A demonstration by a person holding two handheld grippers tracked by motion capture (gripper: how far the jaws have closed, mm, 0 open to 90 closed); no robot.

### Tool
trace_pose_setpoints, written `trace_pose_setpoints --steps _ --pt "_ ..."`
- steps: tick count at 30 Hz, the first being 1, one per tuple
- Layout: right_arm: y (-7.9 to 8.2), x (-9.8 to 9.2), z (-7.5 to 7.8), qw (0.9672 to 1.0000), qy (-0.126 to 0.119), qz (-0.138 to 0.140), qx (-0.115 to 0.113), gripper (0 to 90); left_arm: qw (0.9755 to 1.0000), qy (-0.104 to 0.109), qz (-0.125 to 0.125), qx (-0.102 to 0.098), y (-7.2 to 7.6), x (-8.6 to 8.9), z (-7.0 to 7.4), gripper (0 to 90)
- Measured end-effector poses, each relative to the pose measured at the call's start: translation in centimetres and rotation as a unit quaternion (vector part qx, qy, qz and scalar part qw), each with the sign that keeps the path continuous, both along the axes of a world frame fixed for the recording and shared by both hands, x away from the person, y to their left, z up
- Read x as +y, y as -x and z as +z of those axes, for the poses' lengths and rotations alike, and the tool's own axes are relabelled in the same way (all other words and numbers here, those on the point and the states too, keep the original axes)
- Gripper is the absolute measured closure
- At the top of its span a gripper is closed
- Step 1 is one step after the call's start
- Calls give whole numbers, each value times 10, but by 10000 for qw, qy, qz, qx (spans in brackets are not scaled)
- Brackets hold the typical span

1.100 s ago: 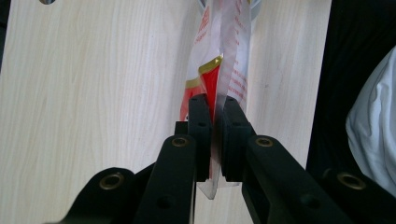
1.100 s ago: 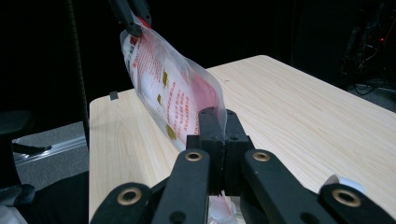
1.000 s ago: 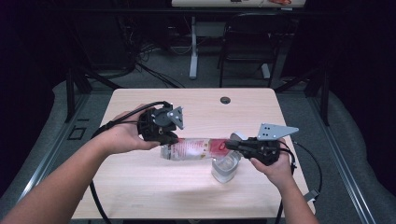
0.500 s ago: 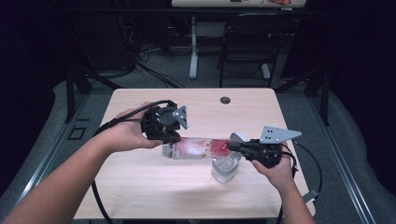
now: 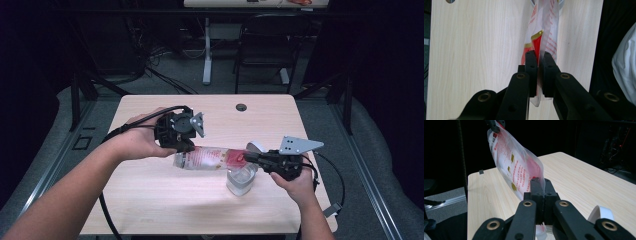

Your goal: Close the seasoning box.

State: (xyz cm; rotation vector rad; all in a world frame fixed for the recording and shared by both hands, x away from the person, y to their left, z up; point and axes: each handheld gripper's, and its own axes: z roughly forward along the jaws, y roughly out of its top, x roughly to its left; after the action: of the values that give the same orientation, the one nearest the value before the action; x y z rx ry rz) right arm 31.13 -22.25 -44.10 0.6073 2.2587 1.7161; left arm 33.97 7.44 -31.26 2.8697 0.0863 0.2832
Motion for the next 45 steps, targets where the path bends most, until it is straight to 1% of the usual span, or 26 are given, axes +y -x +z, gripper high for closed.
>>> trace_pose_setpoints --steps 2,6,11,19,45 --pt "1 0 0 10000 -2 -21 -2 900 10000 -58 -19 -4 0 -1 1 859" --pt "2 0 -1 10000 -43 -72 -6 900 9999 -99 -41 -12 1 -2 1 859" --pt "3 0 -2 10000 -62 -57 1 900 10000 -95 -25 4 0 -2 2 859" --pt "3 0 -3 10000 -52 -78 34 900 9999 -146 -39 10 1 -3 2 859" --pt "4 -1 -5 9998 -106 -147 54 900 9997 -246 -71 -56 1 -8 5 859"
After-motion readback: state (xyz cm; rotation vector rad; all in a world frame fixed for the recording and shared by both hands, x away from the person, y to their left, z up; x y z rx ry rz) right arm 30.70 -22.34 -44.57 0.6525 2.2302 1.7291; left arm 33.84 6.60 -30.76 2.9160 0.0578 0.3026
